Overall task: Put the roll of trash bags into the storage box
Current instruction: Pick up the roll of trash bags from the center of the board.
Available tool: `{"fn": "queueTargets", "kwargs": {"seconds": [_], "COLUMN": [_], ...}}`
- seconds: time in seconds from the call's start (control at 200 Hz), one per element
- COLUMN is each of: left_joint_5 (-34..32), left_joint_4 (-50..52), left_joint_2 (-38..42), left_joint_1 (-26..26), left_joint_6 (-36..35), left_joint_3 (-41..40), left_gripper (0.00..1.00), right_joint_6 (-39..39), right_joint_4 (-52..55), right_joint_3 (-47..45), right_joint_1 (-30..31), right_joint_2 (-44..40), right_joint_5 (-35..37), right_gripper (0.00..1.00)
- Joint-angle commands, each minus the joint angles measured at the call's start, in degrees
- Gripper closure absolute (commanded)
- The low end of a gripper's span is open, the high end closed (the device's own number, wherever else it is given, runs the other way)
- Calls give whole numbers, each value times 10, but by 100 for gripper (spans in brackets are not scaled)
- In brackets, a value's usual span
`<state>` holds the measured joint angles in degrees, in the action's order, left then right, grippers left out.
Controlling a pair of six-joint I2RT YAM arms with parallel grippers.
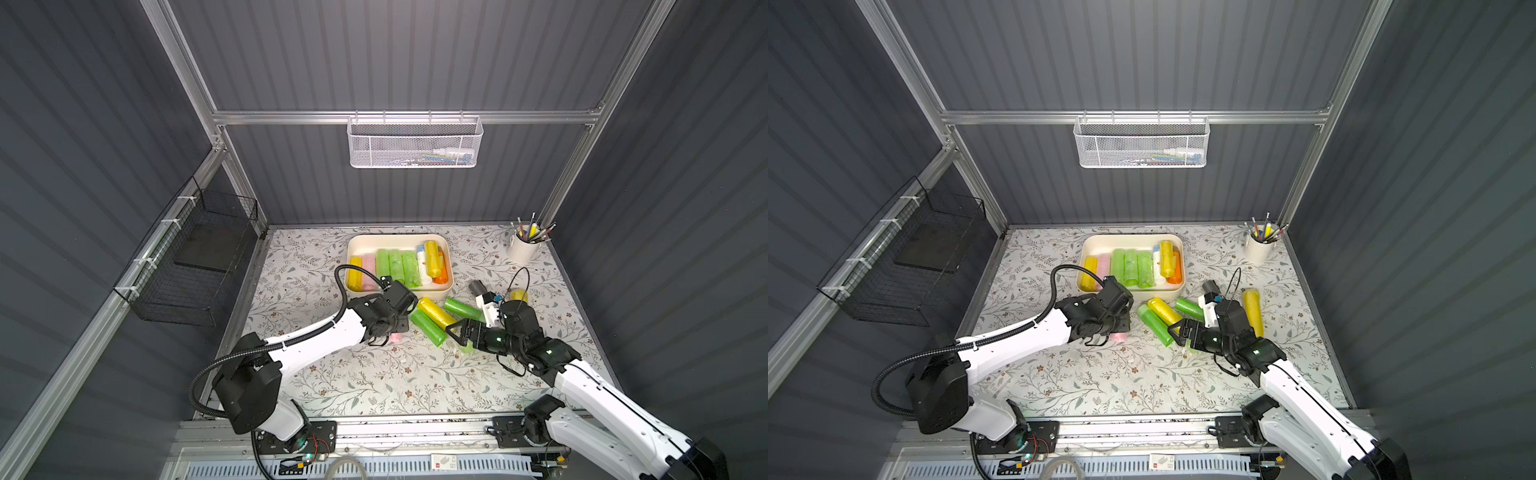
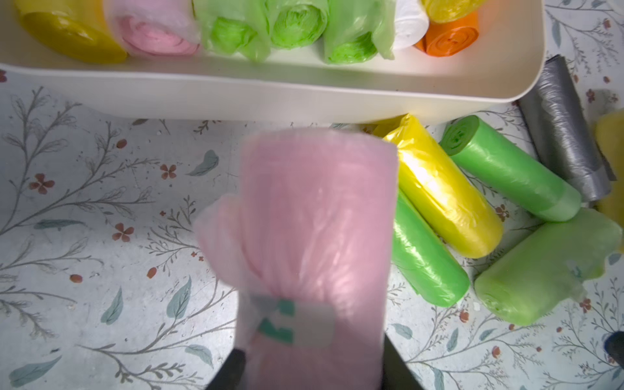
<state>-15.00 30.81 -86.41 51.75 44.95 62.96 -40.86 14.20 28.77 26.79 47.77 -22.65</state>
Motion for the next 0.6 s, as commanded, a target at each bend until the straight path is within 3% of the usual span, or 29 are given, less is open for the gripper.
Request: {"fn": "queueTargets", "kwargs": {"seconds": [0.0, 0.315, 0.595], "left_joint_5": [-17, -17, -1], "left_joint_4": [-1, 11, -10], "left_joint_2": [15, -45, -84], "left_joint_1": [-3, -3, -14], "left_joint_6": [-29, -63, -76], "left_joint_3": [23, 105, 140], "left_gripper": [57, 57, 58], "right_joint_6": [-23, -39, -78], "right_joint_4": [-47, -72, -106], "right_joint_3": [-5, -7, -72], "right_joint_1": [-1, -1, -1], "right_joint_2": [-8, -37, -131], "right_joint_5": [-16, -10, 44], "right_gripper": [1, 1, 1]}}
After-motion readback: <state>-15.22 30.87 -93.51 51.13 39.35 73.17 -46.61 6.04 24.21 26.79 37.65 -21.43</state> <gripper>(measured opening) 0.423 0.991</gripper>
